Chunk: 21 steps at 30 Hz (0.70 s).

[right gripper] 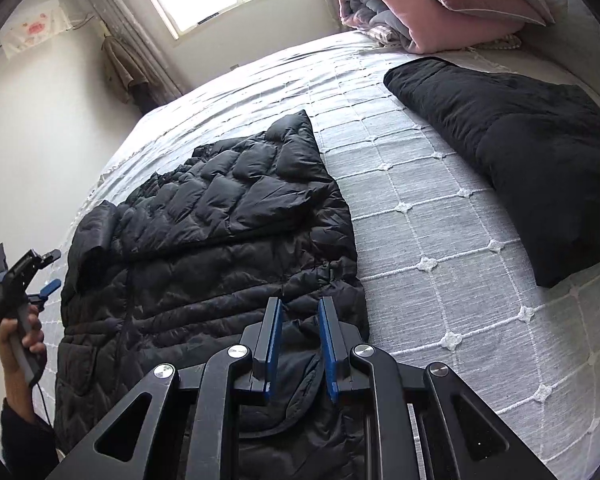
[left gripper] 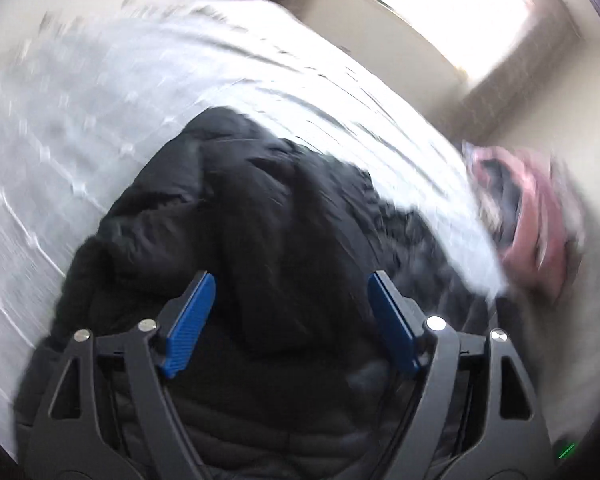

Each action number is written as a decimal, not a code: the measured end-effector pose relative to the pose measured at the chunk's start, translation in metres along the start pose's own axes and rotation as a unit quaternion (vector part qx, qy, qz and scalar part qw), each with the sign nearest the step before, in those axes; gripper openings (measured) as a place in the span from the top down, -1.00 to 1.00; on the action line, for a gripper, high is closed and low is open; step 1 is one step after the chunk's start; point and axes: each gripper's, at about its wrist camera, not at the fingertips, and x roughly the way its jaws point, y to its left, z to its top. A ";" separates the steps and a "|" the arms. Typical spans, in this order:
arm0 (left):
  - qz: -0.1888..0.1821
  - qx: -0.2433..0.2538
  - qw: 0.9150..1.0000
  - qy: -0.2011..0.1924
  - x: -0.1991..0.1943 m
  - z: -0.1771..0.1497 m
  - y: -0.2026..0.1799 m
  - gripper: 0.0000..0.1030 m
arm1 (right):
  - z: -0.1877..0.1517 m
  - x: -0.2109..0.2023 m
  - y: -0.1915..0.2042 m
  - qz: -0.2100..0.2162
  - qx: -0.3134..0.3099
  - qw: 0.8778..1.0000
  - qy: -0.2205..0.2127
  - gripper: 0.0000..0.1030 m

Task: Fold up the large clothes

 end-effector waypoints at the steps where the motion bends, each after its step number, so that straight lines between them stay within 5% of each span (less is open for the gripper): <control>1: -0.005 -0.023 1.000 0.007 0.007 0.006 0.007 -0.54 | 0.000 0.000 0.001 0.000 -0.001 1.000 0.000 0.64; 6: 0.015 -0.037 0.999 0.016 0.039 0.006 -0.005 -0.46 | 0.000 -0.001 0.005 0.004 -0.005 1.000 -0.002 0.63; 9: 0.059 0.002 0.998 0.005 0.055 -0.007 -0.034 0.05 | 0.000 -0.001 0.006 0.005 -0.006 1.000 -0.003 0.63; 12: 0.042 0.023 0.999 0.009 0.062 -0.017 -0.063 0.52 | 0.001 -0.002 0.002 0.003 0.002 1.000 -0.004 0.63; 16: 0.018 0.091 0.996 -0.009 0.059 -0.031 -0.117 0.53 | 0.003 -0.006 -0.003 0.005 0.009 1.000 -0.008 0.63; 21: -0.007 0.146 0.989 0.014 0.071 -0.052 -0.157 0.53 | 0.002 -0.005 -0.002 0.008 0.007 1.000 -0.006 0.63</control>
